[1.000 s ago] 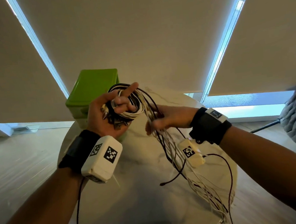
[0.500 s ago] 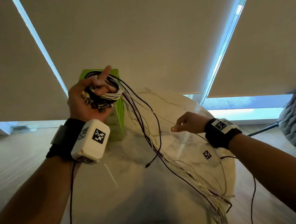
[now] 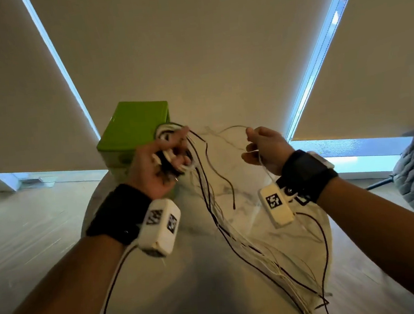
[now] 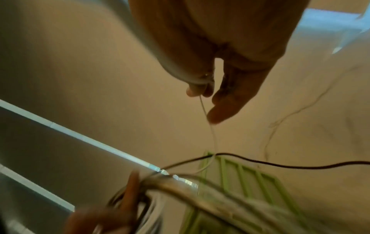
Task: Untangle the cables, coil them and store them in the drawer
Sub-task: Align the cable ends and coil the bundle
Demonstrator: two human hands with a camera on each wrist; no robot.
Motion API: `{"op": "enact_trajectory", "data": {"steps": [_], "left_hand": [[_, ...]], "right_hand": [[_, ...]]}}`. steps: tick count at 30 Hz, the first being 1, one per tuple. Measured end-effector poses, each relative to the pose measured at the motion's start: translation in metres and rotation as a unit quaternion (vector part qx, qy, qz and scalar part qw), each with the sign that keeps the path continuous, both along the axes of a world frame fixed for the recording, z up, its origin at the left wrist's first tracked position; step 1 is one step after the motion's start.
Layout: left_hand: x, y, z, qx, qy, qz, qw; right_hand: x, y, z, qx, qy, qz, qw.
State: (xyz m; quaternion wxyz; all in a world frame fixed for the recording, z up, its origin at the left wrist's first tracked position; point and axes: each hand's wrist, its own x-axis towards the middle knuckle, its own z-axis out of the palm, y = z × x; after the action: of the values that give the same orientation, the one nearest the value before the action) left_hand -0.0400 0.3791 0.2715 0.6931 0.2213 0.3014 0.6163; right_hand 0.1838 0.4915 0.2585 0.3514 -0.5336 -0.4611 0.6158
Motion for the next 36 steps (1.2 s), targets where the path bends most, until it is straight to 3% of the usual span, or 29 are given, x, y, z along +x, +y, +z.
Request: {"op": "enact_trajectory", "data": {"steps": [2,5,11,16,19,21,23,25,27,31,33,35,36], "left_hand": [[0.02,-0.003,-0.012,-0.018,0.042,-0.076,0.996],[0.041,-0.004,-0.018,-0.046,0.078,-0.137,0.986],[0.052,0.0,-0.015,-0.038,-0.027,-0.182,0.982],[0.047,0.0,-0.021,-0.014,-0.086,-0.196,0.977],[0.023,0.005,-0.018,-0.031,-0.012,-0.208,0.978],[0.007,0.006,-0.014,-0.067,0.089,-0.198,0.974],[-0.002,0.006,-0.01,-0.096,0.212,-0.155,0.96],[-0.006,0.007,-0.009,-0.104,0.263,-0.1,0.954],[-0.009,0.007,-0.008,-0.1,0.237,-0.069,0.964],[-0.016,0.008,-0.002,-0.1,0.112,-0.047,0.988],[-0.016,0.011,0.0,-0.104,0.083,-0.063,0.989],[-0.01,0.013,0.005,-0.099,0.081,-0.086,0.988],[-0.005,0.014,0.008,-0.093,0.082,-0.099,0.987]], "right_hand": [[-0.015,-0.009,0.001,0.032,-0.069,0.04,0.996],[-0.031,-0.02,0.006,0.065,-0.091,0.076,0.991],[-0.033,-0.026,0.015,0.092,-0.04,0.161,0.982],[-0.026,-0.016,0.015,0.064,0.022,0.146,0.987],[-0.015,-0.004,0.016,0.046,0.049,0.087,0.994],[-0.005,0.002,0.017,0.044,0.037,0.086,0.995],[0.001,0.005,0.015,0.064,-0.019,0.124,0.99],[0.007,0.01,0.011,0.104,-0.119,0.177,0.972],[0.014,0.014,0.005,0.145,-0.255,0.217,0.931],[0.026,0.016,-0.008,0.128,-0.522,0.235,0.81],[0.021,0.011,-0.004,0.15,-0.522,0.209,0.813],[0.004,0.001,0.008,0.215,-0.434,0.237,0.842],[-0.007,-0.006,0.016,0.249,-0.397,0.268,0.842]]}}
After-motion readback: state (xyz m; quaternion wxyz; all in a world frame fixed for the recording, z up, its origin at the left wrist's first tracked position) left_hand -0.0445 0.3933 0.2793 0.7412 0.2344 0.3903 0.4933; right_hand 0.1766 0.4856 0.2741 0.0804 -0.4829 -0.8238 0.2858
